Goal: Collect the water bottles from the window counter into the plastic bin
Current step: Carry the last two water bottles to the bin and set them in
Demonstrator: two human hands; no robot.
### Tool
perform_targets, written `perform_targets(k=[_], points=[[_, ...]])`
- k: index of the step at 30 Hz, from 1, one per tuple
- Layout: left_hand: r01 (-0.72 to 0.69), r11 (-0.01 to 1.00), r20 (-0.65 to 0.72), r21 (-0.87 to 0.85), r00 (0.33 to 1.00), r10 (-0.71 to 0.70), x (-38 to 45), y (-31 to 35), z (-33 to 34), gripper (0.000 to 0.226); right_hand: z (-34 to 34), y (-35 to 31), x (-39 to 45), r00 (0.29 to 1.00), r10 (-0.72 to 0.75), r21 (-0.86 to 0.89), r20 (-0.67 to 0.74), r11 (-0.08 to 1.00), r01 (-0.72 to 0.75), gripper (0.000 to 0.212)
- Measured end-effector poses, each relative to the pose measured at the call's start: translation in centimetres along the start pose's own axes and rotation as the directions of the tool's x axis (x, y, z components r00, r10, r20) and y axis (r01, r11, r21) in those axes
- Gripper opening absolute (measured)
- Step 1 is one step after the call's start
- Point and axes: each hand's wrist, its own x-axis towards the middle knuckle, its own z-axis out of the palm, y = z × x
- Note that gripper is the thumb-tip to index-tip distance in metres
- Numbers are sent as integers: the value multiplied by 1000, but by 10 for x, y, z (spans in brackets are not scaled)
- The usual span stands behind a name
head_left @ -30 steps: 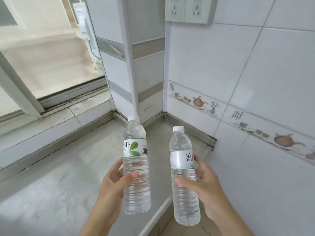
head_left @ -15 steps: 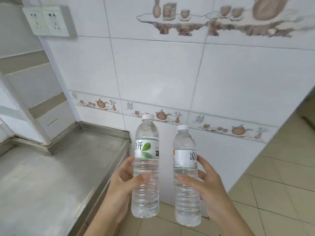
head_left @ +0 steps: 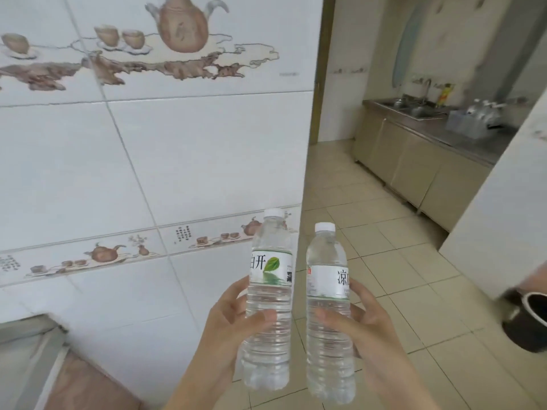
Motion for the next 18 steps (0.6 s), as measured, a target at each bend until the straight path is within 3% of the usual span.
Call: perform_targets(k=[4, 10, 18], points=[[32, 999, 110, 42, 993, -36, 52, -8, 43, 81, -40, -12, 26, 995, -14, 33, -102, 999, 17, 79], [70, 996, 269, 62, 960, -84, 147, -11, 104, 75, -93, -41, 84, 965, -50, 81, -258, 994, 73, 73], [116, 990, 357, 78, 924, -137, 260, -17, 177, 83, -163, -75, 157, 889, -57, 106, -455, 987, 118, 80]])
